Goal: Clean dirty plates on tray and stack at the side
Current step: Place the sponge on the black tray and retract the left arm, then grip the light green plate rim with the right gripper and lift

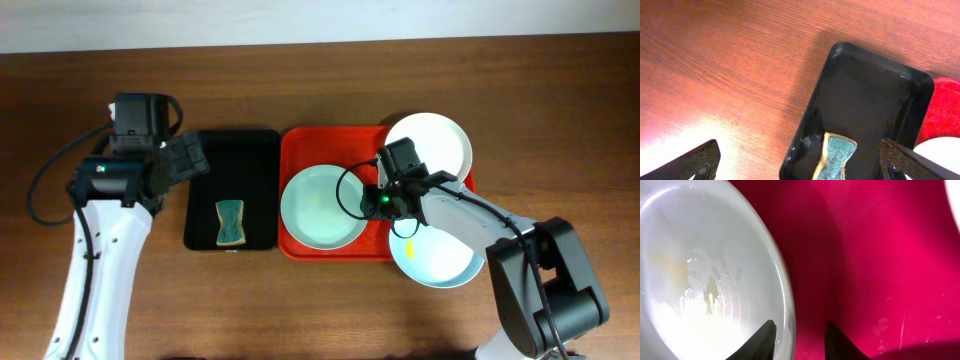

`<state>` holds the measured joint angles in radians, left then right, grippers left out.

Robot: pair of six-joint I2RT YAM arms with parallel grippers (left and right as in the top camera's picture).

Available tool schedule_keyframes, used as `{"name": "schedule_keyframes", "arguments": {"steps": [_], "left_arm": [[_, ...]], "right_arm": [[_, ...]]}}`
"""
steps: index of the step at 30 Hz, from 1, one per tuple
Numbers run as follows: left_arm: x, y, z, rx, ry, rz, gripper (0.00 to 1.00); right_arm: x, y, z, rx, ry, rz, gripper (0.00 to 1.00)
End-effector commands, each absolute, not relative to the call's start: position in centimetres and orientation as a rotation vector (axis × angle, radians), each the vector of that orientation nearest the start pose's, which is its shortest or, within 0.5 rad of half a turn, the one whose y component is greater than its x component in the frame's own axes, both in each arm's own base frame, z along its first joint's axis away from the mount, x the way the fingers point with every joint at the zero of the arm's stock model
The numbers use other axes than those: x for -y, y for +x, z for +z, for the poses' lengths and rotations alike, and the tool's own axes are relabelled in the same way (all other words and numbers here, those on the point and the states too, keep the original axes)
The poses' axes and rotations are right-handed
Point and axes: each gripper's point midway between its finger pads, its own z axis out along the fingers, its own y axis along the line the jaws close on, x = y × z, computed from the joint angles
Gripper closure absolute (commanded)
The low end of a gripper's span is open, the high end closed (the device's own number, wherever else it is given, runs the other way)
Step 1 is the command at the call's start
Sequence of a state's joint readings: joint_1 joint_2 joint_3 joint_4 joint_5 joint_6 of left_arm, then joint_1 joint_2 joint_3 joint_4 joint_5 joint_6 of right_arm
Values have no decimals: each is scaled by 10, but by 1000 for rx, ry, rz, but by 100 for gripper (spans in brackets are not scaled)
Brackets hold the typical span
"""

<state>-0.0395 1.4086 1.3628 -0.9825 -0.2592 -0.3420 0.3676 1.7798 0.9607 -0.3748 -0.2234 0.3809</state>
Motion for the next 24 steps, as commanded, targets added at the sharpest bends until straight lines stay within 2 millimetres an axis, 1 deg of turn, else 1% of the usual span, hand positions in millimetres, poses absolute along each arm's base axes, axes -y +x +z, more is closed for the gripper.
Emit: {"name": "schedule_keyframes", "arguments": {"steps": [1, 2, 3, 4, 12, 14, 20, 24], "left_arm": [[-34, 350, 216, -2507, -507, 212, 1], [-34, 350, 216, -2507, -507, 212, 1], [-34, 350, 216, -2507, -507, 212, 1], [-34, 350, 216, -2508, -507, 212, 1], [-34, 350, 216, -2508, -507, 212, 1], [-34, 350, 216, -2507, -507, 212, 1], [-34, 350, 216, -2507, -507, 212, 1], [-34, 350, 216, -2507, -507, 212, 1]], "right_arm": [[-171, 332, 3, -2846, -59, 489, 71], [-172, 333, 4, -2840, -60, 491, 84], [-172, 334, 4, -2837, -60, 493, 93], [-172, 334, 4, -2836, -61, 493, 96], [-171, 334, 4, -2839, -55, 492, 96], [-169, 336, 8, -2833, -42, 513, 96], [-169, 338, 43, -2820, 7, 702, 96], [-163, 340, 65, -2805, 32, 709, 96]]}}
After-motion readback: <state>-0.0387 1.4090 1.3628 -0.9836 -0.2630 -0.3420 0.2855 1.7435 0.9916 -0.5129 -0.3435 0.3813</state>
